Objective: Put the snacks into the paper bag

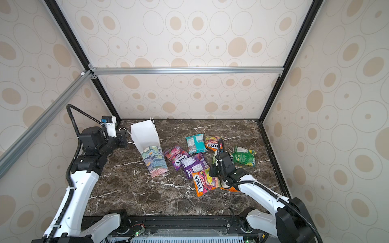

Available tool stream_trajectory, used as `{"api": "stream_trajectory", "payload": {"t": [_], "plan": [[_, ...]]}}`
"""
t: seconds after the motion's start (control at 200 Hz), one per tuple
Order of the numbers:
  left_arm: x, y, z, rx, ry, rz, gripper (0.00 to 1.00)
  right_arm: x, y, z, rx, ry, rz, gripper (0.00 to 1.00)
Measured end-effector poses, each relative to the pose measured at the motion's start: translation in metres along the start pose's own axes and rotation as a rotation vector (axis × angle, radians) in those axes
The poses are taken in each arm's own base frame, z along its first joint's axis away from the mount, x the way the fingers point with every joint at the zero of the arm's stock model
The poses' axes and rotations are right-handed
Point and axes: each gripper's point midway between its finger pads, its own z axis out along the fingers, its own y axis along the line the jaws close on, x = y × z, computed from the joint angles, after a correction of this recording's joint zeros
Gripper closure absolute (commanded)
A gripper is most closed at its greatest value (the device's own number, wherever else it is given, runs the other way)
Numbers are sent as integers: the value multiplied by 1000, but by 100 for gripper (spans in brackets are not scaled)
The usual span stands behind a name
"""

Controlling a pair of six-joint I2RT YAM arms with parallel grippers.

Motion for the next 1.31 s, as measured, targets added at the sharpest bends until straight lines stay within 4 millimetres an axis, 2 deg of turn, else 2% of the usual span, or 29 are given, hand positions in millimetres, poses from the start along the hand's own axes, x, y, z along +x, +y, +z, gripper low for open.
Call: {"api": "stream_trajectory", "payload": {"t": [0.865,1.305], "plan": [[0,-1,0,6,0,-8,100,-27,35,-32,-79,-77,-91,100],[-2,-3,-3,11,-8,-10,100,-62,91,-73,-191,-194,-217,100]]}}
